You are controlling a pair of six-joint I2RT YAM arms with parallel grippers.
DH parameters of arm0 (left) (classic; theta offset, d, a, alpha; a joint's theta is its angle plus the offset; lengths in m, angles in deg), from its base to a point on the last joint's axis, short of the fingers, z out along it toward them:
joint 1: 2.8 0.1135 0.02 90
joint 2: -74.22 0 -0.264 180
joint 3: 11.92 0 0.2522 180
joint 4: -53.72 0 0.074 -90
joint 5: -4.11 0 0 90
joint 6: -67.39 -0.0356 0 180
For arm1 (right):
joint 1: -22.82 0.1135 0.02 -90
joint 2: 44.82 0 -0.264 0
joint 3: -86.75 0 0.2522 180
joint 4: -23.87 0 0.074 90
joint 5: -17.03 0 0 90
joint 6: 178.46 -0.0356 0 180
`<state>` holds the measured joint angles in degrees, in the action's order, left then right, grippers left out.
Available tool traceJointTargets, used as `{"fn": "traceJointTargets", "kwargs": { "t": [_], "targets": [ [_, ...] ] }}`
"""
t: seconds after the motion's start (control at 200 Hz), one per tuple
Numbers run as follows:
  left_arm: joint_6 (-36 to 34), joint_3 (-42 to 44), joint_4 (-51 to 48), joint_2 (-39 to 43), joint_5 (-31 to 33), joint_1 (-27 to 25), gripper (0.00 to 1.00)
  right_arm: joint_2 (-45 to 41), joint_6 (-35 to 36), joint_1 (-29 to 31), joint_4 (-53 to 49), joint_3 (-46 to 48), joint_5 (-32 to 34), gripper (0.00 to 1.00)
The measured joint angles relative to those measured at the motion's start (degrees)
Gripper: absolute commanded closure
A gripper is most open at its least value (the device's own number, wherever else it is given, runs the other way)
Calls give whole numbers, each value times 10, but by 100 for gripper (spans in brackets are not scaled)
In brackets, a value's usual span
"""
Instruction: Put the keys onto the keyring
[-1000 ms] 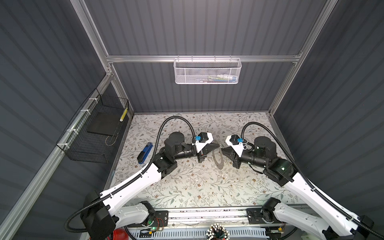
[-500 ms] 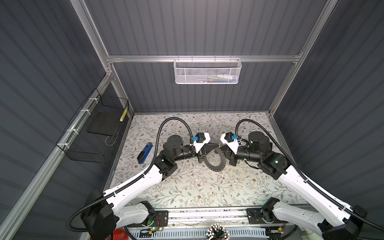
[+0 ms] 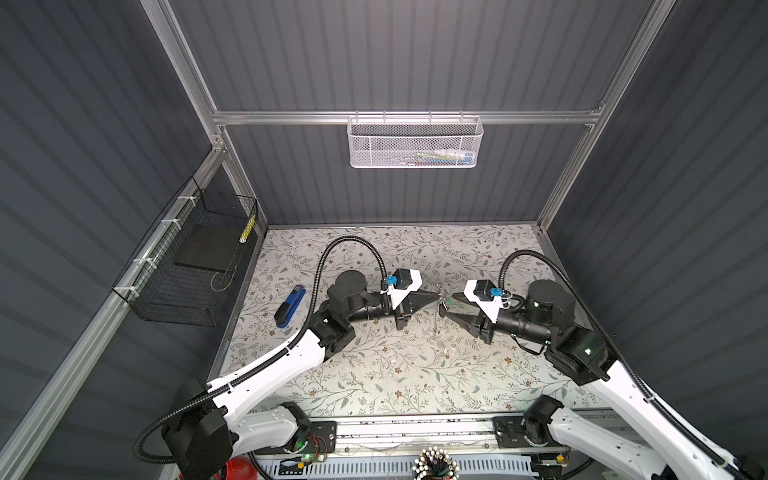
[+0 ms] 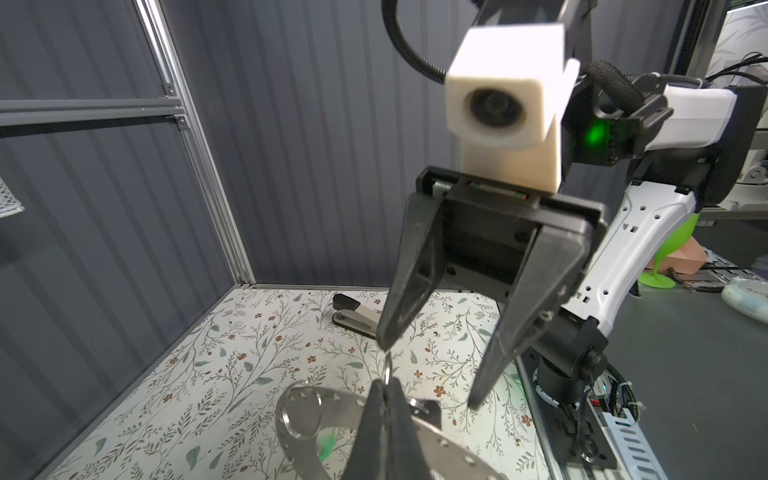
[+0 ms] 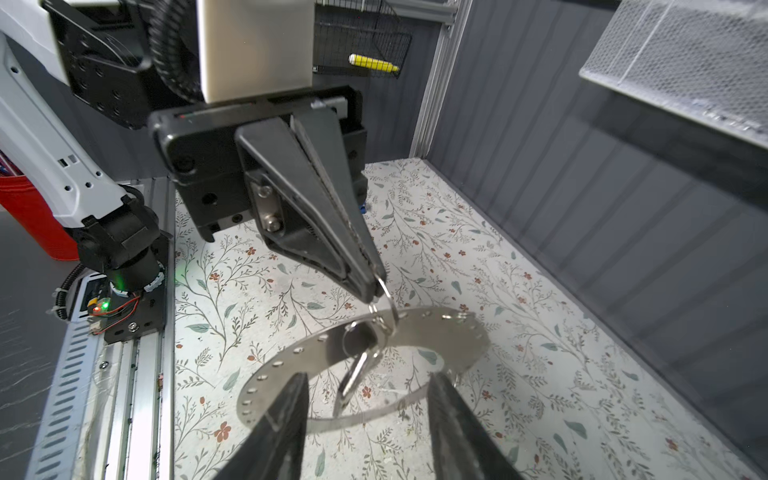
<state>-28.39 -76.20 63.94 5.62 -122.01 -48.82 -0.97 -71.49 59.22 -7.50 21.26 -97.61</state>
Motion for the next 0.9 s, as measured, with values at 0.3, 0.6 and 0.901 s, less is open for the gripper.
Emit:
{"fn": "traceJointTargets", "kwargs": {
  "t": [0.3, 0.6, 0.901],
  "targets": [
    [0, -11, -9, -13, -39, 0, 100, 17, -9, -16, 6, 0, -33, 68],
    [-2, -12, -19, -13, -56, 0, 100, 24, -25, -34, 21, 0, -59, 78],
    [-2, -16, -22, -14, -60, 0, 100, 35, -32, -35, 30, 0, -86, 87]
  ]
}}
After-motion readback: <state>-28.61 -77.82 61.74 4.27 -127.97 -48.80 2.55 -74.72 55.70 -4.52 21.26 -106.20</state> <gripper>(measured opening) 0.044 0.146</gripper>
